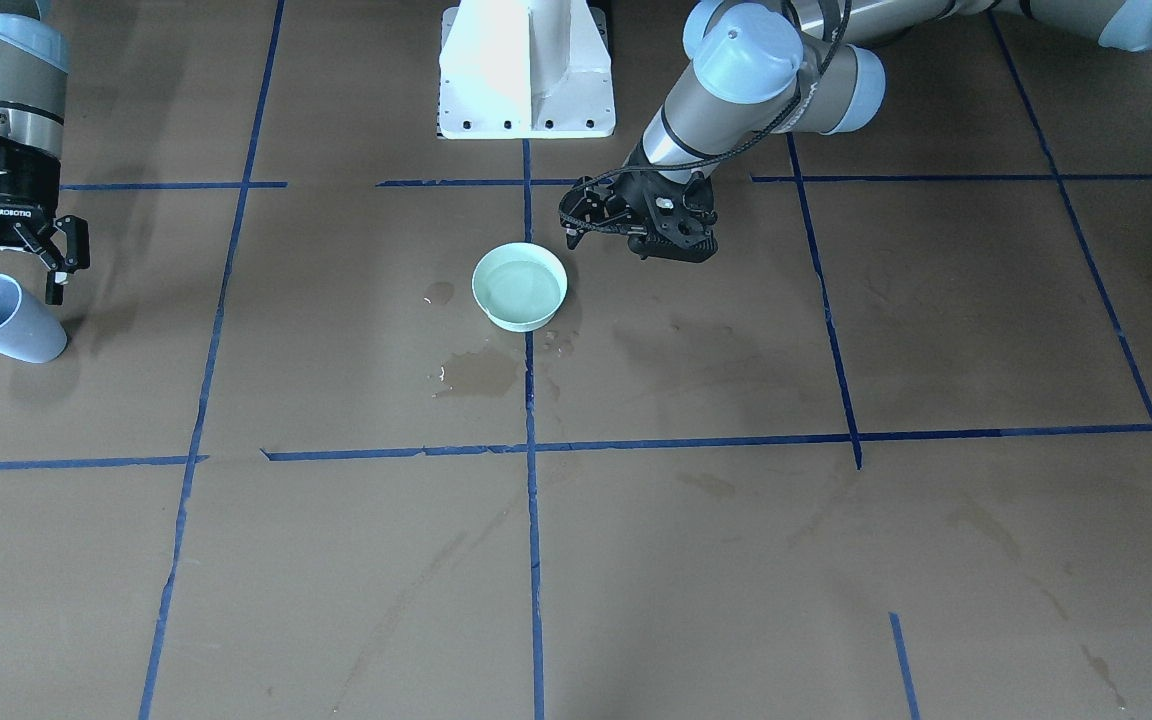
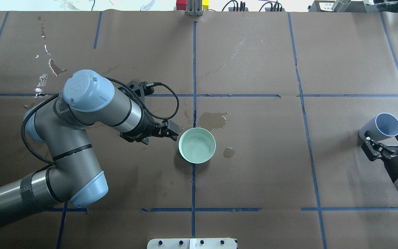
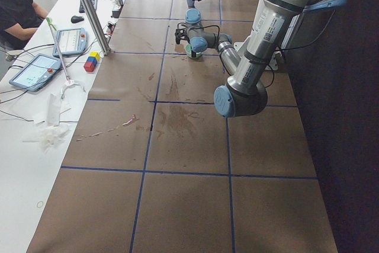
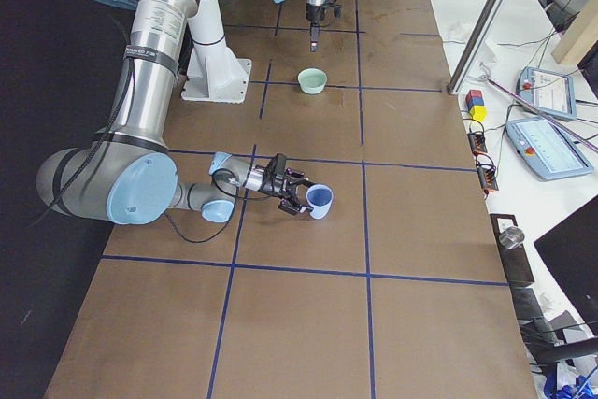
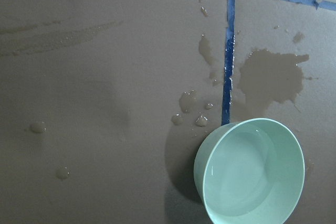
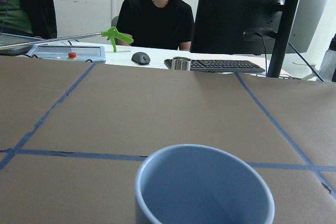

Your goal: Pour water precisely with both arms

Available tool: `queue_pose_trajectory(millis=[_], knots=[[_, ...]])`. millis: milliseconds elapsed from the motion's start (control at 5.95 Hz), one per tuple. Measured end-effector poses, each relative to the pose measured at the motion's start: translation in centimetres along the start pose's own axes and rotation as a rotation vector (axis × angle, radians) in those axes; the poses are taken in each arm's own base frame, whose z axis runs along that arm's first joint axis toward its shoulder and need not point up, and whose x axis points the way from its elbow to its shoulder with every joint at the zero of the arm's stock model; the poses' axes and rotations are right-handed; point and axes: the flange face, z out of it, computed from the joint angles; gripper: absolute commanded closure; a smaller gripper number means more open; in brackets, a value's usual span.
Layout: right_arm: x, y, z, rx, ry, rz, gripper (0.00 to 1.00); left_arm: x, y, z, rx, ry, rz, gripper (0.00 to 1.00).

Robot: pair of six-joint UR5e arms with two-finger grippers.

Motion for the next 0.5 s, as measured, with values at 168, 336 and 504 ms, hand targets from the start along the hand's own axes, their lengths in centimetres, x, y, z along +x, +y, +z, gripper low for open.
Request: queue_pose_trajectory(millis=[168, 336, 504], knots=[[0.20, 0.14, 0.10, 0.005, 0.004, -0.008, 0.01, -0.47, 0.27, -0.28, -0.001, 0.000, -0.003, 0.00], [0.21, 0.20, 0.15, 0.008, 0.005, -0.012, 0.01, -0.78, 0.41, -0.48, 0.000, 0.000, -0.004, 0.00], [0.03, 0.25, 0.20, 0.008, 0.004, -0.013, 0.01, -0.88, 0.46, -0.55, 0.000, 0.000, -0.004, 0.00]])
